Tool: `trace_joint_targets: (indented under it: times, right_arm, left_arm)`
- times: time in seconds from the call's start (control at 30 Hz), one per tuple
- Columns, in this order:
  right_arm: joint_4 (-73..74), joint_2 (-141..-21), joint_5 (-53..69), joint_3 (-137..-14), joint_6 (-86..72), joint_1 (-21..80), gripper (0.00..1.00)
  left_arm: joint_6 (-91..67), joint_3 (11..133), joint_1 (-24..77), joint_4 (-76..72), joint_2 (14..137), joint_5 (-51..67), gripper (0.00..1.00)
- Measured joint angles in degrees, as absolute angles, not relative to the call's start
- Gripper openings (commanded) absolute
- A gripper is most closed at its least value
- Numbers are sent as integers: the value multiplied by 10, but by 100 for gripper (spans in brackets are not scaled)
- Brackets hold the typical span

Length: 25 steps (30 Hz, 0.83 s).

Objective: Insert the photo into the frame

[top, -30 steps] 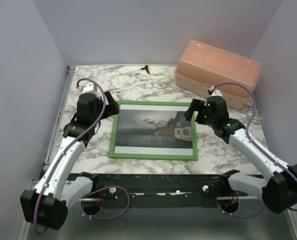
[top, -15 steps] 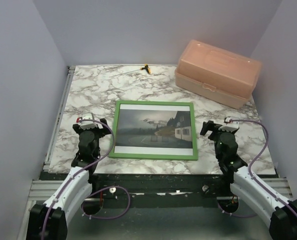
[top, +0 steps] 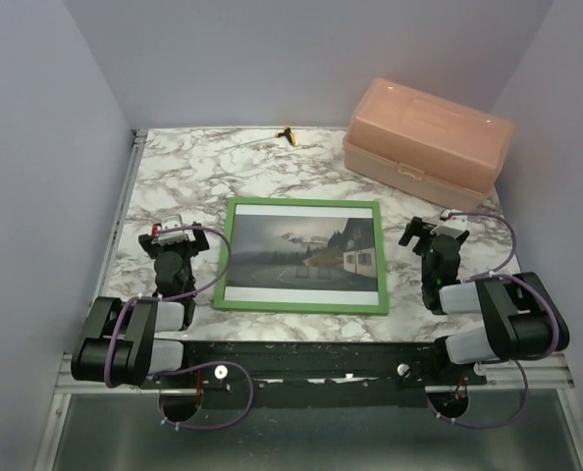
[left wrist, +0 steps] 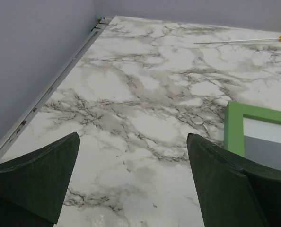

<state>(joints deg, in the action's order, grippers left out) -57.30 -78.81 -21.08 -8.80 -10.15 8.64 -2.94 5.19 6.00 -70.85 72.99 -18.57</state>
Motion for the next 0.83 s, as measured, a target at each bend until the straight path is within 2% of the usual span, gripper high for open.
trace_joint_targets:
  times: [0.17,0.23,0.4,0.83]
  right_arm:
    - [-692,-903,-182,-131,-93,65,100]
    - [-689,-925,-170,-133,-91,61,100]
    - [-720,-931,-164,-132,-89,59,100]
    - [-741,-931,-155,-132,-87,59,100]
  left_arm:
    - [-35,62,41,-711,732,-182,99]
    - [-34,73,41,-709,733,-180,98]
    - [-34,115,41,-673,733,-170,98]
    - [-29,119,41,-637,733,-143,98]
